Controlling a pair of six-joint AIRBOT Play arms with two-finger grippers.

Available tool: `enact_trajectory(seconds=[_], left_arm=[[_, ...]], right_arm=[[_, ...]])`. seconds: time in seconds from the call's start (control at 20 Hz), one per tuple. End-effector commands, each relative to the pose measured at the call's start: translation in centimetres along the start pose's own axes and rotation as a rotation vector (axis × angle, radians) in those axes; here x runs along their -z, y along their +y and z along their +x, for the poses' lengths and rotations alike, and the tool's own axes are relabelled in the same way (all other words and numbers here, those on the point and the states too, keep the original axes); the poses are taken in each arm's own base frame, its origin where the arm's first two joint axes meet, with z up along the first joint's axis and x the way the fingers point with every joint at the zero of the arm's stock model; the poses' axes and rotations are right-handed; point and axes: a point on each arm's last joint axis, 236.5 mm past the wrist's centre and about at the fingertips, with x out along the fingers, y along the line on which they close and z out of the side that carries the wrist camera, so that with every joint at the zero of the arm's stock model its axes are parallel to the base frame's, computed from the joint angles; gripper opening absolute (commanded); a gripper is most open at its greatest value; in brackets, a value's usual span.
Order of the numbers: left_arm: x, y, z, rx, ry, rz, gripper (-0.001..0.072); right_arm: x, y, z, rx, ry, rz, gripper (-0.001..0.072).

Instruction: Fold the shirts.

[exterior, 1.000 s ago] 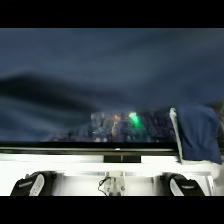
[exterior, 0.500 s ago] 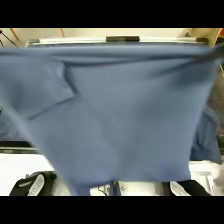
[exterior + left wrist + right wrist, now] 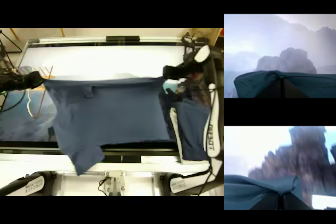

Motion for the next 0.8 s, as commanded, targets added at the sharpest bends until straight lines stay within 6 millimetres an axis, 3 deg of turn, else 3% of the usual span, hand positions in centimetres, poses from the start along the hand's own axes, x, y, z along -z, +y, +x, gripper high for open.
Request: enact_trajectory(seconds=[0.0, 0.15, 0.25, 0.4, 0.5, 0.6, 0.75], left_arm=[[-2.1, 1.9, 7.0, 0.001, -0.093, -0.109, 0.003], [0.0, 2.6, 10.6, -0.001, -0.05, -0.157, 0.003], [1.0, 2.2, 10.8, 0.007, -0.009, -0.143, 0.003], [4.2, 1.0, 8.5, 0.041, 0.154, -0.023, 0.0029], [8.7, 2.4, 6.1, -0.021, 0.361, 0.065, 0.0029], [13.4, 4.7, 4.7, -0.118, 0.543, 0.043, 0.0029], [16.6, 5.5, 4.7, -0.126, 0.614, 0.009, 0.0029]], right_arm=[[-3.3, -0.6, 5.8, -0.037, -0.153, 0.087, 0.0075], [-2.1, -1.4, 8.7, -0.035, -0.118, 0.137, 0.0075], [-0.7, -1.4, 9.4, -0.035, -0.059, 0.133, 0.0075], [2.3, -1.5, 8.2, -0.026, 0.072, 0.071, 0.0075], [5.7, -1.7, 7.0, -0.011, 0.223, 0.025, 0.0075], [9.4, -2.4, 6.6, 0.009, 0.379, 0.003, 0.0074], [12.1, -2.7, 6.7, 0.014, 0.477, 0.024, 0.0075]])
